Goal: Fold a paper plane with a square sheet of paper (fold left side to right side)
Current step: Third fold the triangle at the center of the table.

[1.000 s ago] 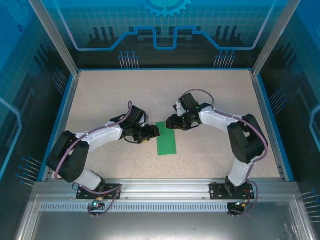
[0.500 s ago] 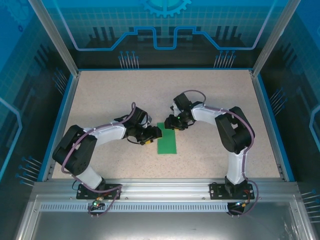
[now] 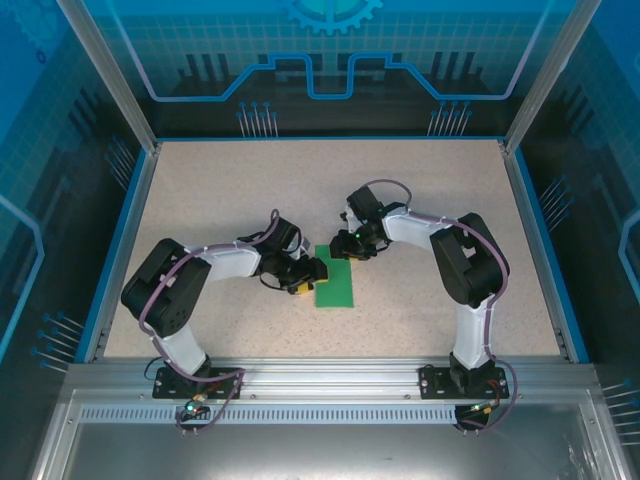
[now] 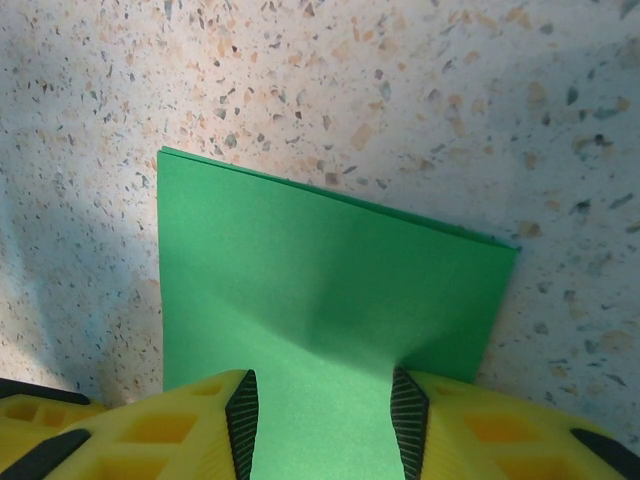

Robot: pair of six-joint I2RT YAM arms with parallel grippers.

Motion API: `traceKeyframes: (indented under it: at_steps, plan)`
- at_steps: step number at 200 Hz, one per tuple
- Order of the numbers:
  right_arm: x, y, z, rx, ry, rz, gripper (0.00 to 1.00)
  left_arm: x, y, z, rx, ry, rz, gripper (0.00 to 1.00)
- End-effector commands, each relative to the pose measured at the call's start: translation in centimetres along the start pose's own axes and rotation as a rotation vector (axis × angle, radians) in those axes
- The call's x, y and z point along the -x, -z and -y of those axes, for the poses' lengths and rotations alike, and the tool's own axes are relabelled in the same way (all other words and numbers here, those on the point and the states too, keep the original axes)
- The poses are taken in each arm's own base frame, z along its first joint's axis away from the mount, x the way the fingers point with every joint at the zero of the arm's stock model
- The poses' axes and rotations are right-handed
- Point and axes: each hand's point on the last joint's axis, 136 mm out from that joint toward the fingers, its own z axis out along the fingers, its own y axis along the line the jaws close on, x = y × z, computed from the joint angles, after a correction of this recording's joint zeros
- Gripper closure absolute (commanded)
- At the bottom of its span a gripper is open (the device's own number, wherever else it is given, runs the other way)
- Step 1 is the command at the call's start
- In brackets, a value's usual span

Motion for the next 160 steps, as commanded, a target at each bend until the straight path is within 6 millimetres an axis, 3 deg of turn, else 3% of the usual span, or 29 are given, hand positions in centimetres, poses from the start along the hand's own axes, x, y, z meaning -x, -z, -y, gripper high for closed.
traceKeyframes:
  at_steps: [1,32,82,160]
  plan:
    - [-1.10,-0.57,0.30,-0.017,0.003,-0.045,0.56,0.03,-0.36,0.94,-0.025,0.004,-0.025,0.44]
    - [-1.12,-0.53,0.15,-0.008,0.004,-0.045,0.56,-0.21,-0.80,0.74,-0.016,0.004,-0.036,0.45]
    - [-1.01,-0.42,0.02,-0.001,0.008,-0.039,0.56,-0.23,-0.61,0.72,-0.010,0.002,-0.031,0.55]
    - [-0.58,0.05,-0.31,0.013,0.033,-0.014,0.55,-0.54,-0.24,0.51,0.006,-0.001,-0.028,0.81]
